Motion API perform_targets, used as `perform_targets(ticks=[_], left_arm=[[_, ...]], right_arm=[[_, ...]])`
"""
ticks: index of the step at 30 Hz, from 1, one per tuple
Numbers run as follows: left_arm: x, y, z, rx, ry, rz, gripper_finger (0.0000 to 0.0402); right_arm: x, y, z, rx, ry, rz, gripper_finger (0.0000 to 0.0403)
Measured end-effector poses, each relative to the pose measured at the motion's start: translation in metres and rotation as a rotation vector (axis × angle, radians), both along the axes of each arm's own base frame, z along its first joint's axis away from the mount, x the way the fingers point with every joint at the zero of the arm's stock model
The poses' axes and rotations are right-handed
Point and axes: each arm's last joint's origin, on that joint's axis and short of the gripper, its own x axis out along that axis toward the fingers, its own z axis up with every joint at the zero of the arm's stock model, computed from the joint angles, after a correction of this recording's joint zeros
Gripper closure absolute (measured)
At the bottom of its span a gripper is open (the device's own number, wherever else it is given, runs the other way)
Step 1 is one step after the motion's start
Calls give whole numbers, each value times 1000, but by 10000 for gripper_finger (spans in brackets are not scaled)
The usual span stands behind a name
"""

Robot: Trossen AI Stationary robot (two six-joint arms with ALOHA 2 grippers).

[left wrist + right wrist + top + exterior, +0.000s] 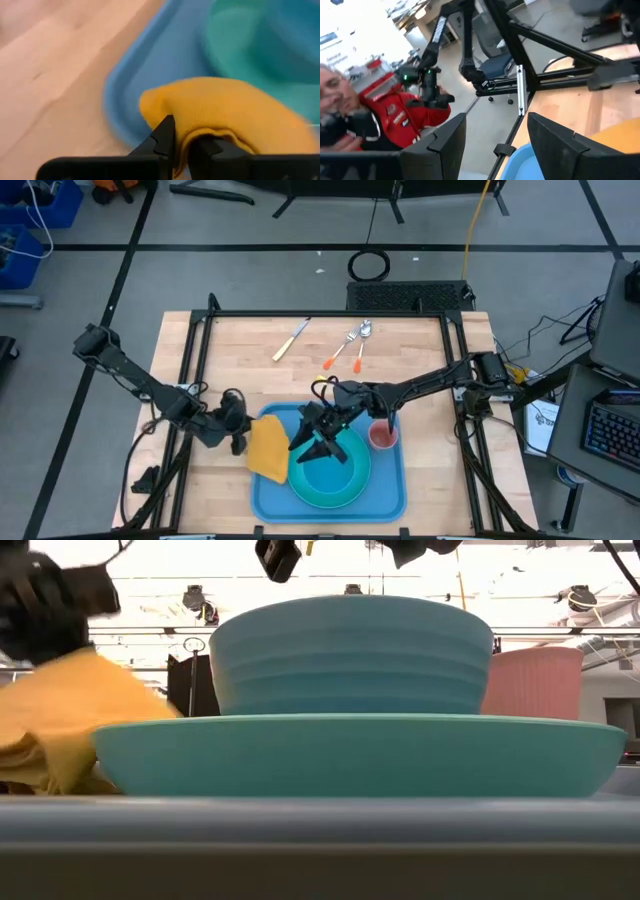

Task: Set up tray
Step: Put the yellow table napkin on the blue tray to the left of the light blue plate

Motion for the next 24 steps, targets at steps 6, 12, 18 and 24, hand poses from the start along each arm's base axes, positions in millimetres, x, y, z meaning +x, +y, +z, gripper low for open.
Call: perform_targets(ticks=[6, 12, 18, 24], left_arm=[[1, 6, -16, 43, 39, 38, 364], [6, 6, -28, -160, 57, -14, 364], [13, -6, -18, -294, -34, -112, 364], [19, -21, 3, -180, -287, -308, 364]], right_arm=[[0, -33, 6, 152, 121, 7, 202], [-3, -92, 10, 266, 216, -23, 213], [-8, -126, 13, 310, 222, -22, 225], [-11, -138, 13, 286, 204, 20, 231]])
